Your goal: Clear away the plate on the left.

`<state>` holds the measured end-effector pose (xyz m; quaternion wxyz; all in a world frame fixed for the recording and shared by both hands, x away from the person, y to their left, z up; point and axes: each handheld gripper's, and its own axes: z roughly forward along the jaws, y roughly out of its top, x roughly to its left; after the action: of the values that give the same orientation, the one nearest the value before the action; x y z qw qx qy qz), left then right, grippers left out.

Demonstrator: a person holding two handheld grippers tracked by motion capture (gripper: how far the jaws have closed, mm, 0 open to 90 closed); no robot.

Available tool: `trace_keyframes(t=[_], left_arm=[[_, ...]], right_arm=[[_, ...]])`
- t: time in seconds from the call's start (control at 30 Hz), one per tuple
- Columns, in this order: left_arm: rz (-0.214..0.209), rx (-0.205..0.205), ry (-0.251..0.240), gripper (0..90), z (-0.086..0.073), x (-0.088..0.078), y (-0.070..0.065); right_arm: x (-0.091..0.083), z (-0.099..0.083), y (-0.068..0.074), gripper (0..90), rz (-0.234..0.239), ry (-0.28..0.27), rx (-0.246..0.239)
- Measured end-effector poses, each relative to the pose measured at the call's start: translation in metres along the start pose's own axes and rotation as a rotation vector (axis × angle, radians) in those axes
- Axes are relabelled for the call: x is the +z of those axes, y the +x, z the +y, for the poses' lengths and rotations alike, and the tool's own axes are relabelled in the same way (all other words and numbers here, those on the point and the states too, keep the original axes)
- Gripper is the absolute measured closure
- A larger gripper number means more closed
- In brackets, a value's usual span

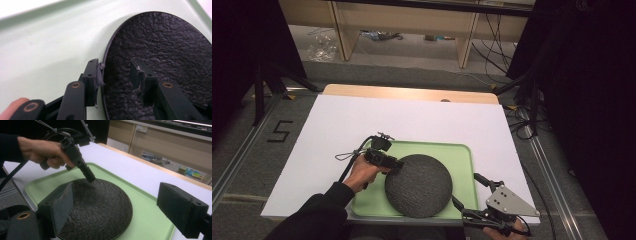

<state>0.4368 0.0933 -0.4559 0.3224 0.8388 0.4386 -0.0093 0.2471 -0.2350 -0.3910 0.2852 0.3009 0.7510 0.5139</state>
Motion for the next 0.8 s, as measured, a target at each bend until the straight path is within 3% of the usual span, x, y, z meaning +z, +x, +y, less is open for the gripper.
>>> trace_keyframes(t=[0.13, 0.17, 0.2, 0.27, 0.53, 0.57, 0.63, 0.8], left_arm=[[0.021, -0.003, -0.030, 57.8, -0.002, -0.008, 0.001], [0.023, 0.017, -0.022, 57.3, -0.002, -0.012, 0.002], [0.021, -0.015, -0.066, 56.7, -0.003, -0.015, 0.002], [0.018, -0.026, -0.086, 56.0, -0.003, -0.018, 0.002], [0.023, 0.019, -0.136, 42.3, -0.009, -0.033, 0.004], [0.037, 0.040, -0.146, 36.7, -0.010, -0.036, 0.002], [0.049, 0.046, -0.162, 32.3, -0.011, -0.039, 0.001], [0.093, 0.062, -0.174, 28.6, -0.014, -0.044, -0.001]], right_arm=[[0.000, 0.000, 0.000, 15.5, 0.001, 0.000, 0.003], [-0.001, 0.000, 0.000, 15.4, -0.002, 0.000, 0.003], [-0.001, 0.000, 0.000, 15.5, -0.001, -0.001, 0.005], [0.000, 0.000, 0.000, 15.4, 0.001, 0.000, 0.002], [0.000, 0.000, 0.000, 15.4, -0.004, -0.001, 0.003], [-0.001, 0.000, 0.000, 15.5, -0.001, 0.002, 0.002], [0.000, 0.000, 0.000, 15.5, -0.005, 0.001, 0.006], [-0.001, 0.000, 0.000, 15.5, -0.003, -0.001, 0.004]])
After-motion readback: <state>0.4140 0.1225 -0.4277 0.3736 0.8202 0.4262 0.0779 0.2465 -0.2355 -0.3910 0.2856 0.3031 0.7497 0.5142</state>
